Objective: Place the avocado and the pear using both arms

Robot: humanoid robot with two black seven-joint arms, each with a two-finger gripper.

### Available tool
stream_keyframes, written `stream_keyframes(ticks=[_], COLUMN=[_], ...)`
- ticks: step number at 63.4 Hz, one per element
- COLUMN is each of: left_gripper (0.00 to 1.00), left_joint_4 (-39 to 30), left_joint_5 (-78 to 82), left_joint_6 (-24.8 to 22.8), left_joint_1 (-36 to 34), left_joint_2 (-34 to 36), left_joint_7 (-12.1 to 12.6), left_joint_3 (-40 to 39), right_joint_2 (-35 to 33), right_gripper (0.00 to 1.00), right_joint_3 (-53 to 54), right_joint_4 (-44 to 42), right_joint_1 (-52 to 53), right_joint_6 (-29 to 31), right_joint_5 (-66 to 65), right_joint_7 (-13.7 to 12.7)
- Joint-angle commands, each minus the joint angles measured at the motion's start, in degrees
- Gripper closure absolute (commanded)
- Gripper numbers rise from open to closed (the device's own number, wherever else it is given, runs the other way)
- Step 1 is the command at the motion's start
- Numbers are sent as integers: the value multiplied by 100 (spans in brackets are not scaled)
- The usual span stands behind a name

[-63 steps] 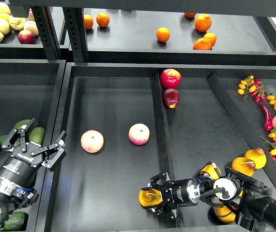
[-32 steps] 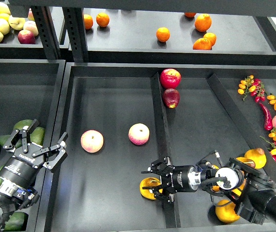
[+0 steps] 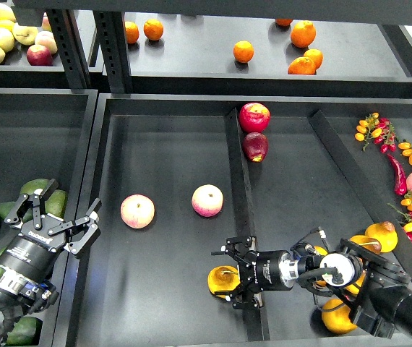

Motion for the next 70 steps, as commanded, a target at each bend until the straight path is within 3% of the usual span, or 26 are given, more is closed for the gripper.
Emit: stream_keyframes(ticks=[1,38,43,45,52,70], left_gripper=[1,1,1,1,1,1], left_joint_4=[-2,7,7,7,7,7], left_joint_5=[0,0,0,0,0,0], left_joint_6=[0,0,0,0,0,0], left_joint_1=[7,7,7,7,7,7], left_joint_2=[0,0,0,0,0,0], left_joint_7=[0,0,0,0,0,0], left_joint_3=[5,-4,5,5,-4,-22], right_joint_2=[-1,-1,-1,8,8,8], right_gripper=[9,10,15,22,32,49], right_joint_3=[8,17,17,43,69,61], right_joint_4=[-44,-246,-246,-246,-272,-281], right_joint_1=[-53,-149,-158,-184,-211,-228], right_joint_6=[-8,-8,-8,-17,-25,-25], right_joint_5=[-154,-338,-338,-338,-321,-286], right_joint_7=[1,1,1,1,1,1])
